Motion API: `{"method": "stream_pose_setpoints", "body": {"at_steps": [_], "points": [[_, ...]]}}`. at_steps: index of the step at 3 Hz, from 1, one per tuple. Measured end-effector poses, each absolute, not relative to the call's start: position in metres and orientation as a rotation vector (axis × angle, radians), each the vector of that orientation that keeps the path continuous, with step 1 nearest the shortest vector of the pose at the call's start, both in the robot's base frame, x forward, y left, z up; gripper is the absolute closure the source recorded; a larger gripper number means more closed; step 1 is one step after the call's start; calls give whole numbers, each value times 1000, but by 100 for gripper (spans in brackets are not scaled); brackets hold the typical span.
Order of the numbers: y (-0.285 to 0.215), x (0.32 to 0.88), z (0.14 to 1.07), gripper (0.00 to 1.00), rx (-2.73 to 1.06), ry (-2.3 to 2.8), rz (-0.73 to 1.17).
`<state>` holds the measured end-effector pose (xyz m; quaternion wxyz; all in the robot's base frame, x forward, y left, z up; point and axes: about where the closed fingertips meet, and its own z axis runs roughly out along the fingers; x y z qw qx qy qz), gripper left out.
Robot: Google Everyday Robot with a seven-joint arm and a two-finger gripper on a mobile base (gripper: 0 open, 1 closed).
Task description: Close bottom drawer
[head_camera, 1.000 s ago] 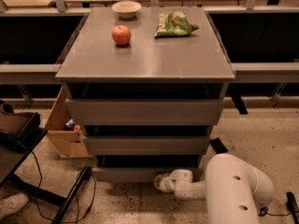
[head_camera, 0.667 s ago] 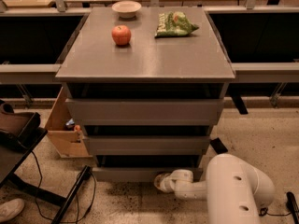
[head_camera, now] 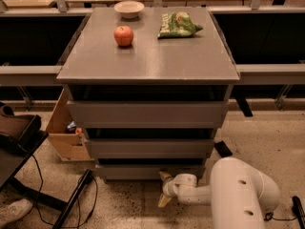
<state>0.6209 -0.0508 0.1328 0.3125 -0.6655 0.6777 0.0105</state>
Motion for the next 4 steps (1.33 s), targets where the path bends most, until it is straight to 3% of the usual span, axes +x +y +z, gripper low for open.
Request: {"method": "stream_pose_setpoints", "body": {"at_steps": [1, 2, 3, 4], "points": [[-51, 621, 133, 0, -1756, 1788, 28], [-51, 621, 133, 16, -1756, 1788, 28], [-51, 620, 133, 40, -1756, 1788, 28], [-57, 600, 156, 71, -1789, 1801, -32]]}}
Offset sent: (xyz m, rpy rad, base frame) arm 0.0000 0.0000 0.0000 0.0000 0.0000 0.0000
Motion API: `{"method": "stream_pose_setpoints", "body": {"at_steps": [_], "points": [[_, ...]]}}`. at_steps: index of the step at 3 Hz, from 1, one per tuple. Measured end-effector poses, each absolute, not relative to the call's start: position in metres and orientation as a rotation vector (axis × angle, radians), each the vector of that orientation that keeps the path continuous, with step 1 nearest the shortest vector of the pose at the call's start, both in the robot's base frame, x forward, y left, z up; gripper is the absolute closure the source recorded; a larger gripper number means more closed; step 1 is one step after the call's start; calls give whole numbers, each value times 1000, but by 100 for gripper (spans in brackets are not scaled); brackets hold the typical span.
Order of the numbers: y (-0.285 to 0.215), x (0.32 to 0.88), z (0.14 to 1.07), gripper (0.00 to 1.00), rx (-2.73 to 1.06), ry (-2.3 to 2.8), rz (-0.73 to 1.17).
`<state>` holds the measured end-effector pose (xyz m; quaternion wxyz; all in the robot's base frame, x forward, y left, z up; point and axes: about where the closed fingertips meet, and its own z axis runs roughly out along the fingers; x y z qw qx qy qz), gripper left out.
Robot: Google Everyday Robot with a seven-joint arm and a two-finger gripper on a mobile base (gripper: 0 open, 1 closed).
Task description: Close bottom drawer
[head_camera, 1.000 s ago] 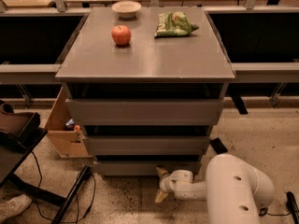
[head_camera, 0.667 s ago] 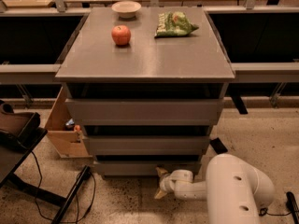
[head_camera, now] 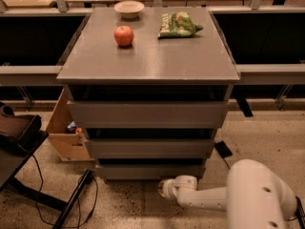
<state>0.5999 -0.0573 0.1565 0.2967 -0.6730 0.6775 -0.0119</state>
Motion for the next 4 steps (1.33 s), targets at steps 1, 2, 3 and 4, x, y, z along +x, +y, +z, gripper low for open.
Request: {"method": "stream_pose_setpoints", "body": {"at_steps": [1, 2, 3, 4], "points": [[-72, 579, 225, 94, -1757, 1801, -145], [-102, 573, 371, 100, -1556, 1855, -355], [-71, 544, 467, 100, -1449, 1901, -409], [-10, 486, 529, 100, -1451, 1933, -426]]}}
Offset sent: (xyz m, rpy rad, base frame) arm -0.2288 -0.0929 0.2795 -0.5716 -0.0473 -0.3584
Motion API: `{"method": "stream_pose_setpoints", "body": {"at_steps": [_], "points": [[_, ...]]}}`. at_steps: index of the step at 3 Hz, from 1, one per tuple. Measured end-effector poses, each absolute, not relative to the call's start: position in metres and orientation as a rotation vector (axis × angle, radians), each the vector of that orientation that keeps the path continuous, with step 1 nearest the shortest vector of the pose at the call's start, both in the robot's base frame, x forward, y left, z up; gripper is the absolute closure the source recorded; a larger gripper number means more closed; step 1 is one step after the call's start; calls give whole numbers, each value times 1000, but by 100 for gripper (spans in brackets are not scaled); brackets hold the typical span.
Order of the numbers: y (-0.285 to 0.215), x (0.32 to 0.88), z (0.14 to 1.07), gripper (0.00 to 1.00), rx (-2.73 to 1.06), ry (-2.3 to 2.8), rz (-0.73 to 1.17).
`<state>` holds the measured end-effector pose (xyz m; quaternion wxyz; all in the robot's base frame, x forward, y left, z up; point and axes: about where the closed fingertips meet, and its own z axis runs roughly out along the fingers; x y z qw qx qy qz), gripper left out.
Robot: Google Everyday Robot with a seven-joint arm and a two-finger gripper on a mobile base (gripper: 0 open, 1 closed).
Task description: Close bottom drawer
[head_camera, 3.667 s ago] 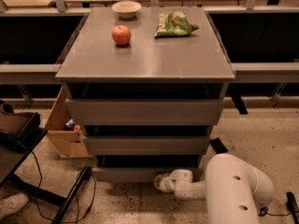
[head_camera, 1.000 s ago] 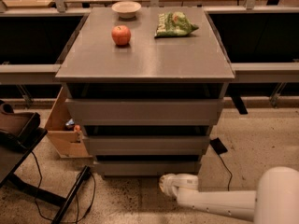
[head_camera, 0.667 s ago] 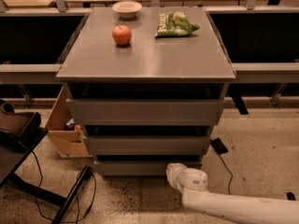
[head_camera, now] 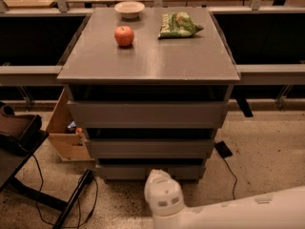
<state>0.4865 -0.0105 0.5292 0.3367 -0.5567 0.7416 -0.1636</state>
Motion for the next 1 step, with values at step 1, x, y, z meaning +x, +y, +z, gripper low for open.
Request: {"method": "stream_pose_setpoints", "body": {"at_steps": [1], "points": [[47, 425, 572, 83, -1587, 1848, -542]]}}
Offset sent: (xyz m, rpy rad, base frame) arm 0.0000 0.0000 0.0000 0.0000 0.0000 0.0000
